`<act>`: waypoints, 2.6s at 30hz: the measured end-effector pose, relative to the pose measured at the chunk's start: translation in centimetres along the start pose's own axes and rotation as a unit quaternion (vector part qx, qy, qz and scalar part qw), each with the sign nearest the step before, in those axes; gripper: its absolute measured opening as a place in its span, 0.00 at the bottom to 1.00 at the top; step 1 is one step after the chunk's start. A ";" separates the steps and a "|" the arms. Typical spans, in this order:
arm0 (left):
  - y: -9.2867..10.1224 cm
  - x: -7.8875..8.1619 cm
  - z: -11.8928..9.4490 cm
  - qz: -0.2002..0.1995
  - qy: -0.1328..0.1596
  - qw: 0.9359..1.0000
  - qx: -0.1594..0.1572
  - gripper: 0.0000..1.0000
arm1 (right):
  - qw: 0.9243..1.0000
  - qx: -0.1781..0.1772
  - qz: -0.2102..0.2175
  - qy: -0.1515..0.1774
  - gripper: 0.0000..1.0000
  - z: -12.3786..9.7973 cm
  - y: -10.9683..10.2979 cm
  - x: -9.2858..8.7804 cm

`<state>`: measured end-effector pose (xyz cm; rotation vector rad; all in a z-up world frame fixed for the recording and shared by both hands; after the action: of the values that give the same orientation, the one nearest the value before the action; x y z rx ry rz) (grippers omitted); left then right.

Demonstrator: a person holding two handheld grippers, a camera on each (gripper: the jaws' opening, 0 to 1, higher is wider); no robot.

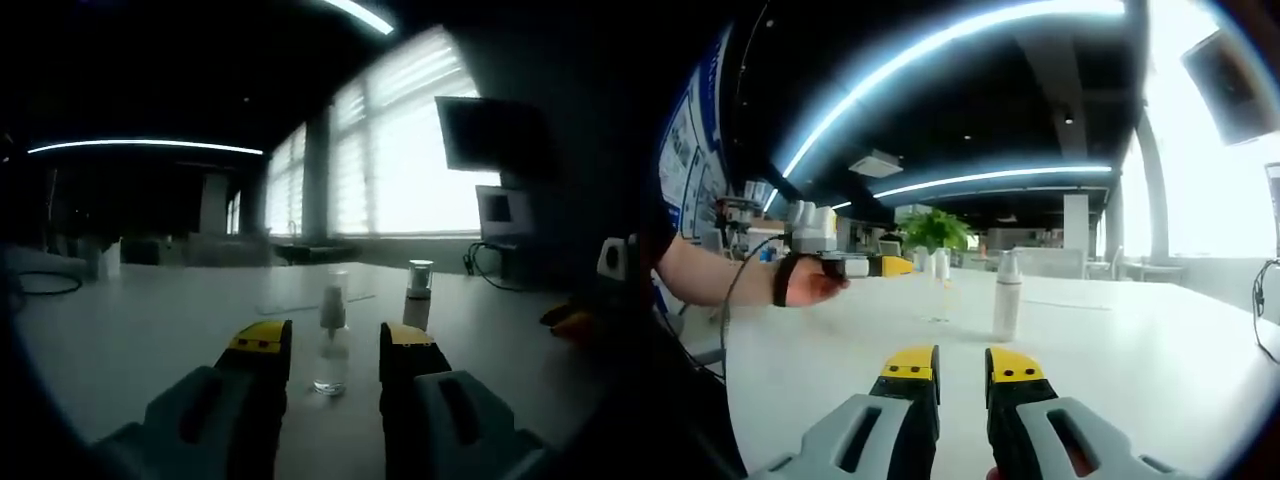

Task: Clamp pump bottle remove cover press pump head put on cover

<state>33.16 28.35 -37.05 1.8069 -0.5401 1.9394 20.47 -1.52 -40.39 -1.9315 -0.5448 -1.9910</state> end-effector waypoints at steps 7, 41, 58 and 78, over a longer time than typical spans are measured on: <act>1.4 0.9 -2.2 0.014 0.011 1.000 -0.017 0.26 | 1.000 0.000 0.002 0.001 0.13 0.0 0.0 0.0; 5.7 -0.3 -9.3 -0.005 0.015 0.997 -0.072 0.31 | 1.000 0.003 -0.001 -0.003 0.13 0.0 0.0 0.0; 5.6 -1.5 -10.1 -0.019 0.010 0.998 -0.062 0.31 | 1.000 0.011 0.011 0.005 0.13 -0.1 -0.1 0.1; 5.7 -1.3 -10.3 -0.017 0.028 0.997 -0.067 0.29 | 1.000 0.012 0.009 0.004 0.13 -0.1 -0.2 0.1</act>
<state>21.47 29.26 -39.07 1.6634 -0.6008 1.8791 20.32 -1.39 -40.30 -1.9080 -0.5444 -1.9704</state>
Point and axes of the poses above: the point that each gripper's makers call its tool centre point, and the gripper's own axes: z roughly forward along the fingers, y roughly to its right, x roughly out of its top, the point moved 10 cm from there along -z, roughly backward along the fingers
